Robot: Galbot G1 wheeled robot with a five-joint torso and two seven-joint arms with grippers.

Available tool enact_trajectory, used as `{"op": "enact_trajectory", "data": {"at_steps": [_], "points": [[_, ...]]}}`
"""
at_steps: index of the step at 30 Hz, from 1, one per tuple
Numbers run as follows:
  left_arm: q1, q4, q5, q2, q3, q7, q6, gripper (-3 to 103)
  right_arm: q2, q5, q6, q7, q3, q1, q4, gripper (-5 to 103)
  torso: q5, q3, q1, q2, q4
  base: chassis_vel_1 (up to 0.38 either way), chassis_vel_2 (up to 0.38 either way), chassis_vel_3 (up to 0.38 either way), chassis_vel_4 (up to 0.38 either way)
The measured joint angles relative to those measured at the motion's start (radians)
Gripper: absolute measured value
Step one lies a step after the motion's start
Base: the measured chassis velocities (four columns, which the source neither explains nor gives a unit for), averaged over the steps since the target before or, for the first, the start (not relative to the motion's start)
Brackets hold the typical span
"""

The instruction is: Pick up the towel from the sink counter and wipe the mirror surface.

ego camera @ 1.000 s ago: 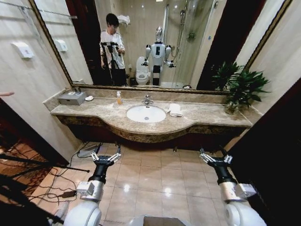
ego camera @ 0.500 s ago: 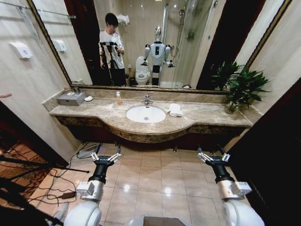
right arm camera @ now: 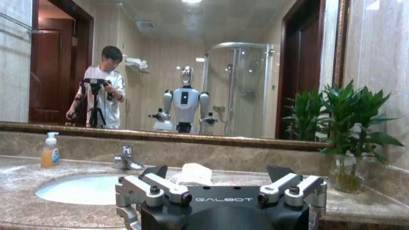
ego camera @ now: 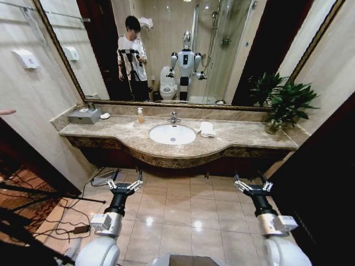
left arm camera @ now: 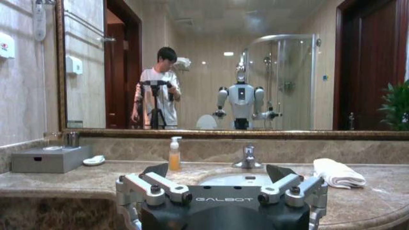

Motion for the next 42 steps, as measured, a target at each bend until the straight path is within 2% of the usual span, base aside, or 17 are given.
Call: {"op": "enact_trajectory", "data": {"at_steps": [29, 42], "points": [[0.000, 0.000, 0.000, 0.000, 0.000, 0.000, 0.000, 100, -0.002, 0.037, 0.013, -0.025, 0.003, 0.015, -0.058, 100, 0.0000, 0.000, 0.000, 0.000, 0.0000, 0.000, 0.000, 0.000, 0.000], [0.000, 0.000, 0.000, 0.000, 0.000, 0.000, 0.000, 100, -0.008, 0.024, 0.027, -0.038, -0.014, 0.017, -0.090, 100, -0.0001, 0.000, 0.000, 0.000, 0.0000, -0.079, 0.084, 0.072, -0.080]]}}
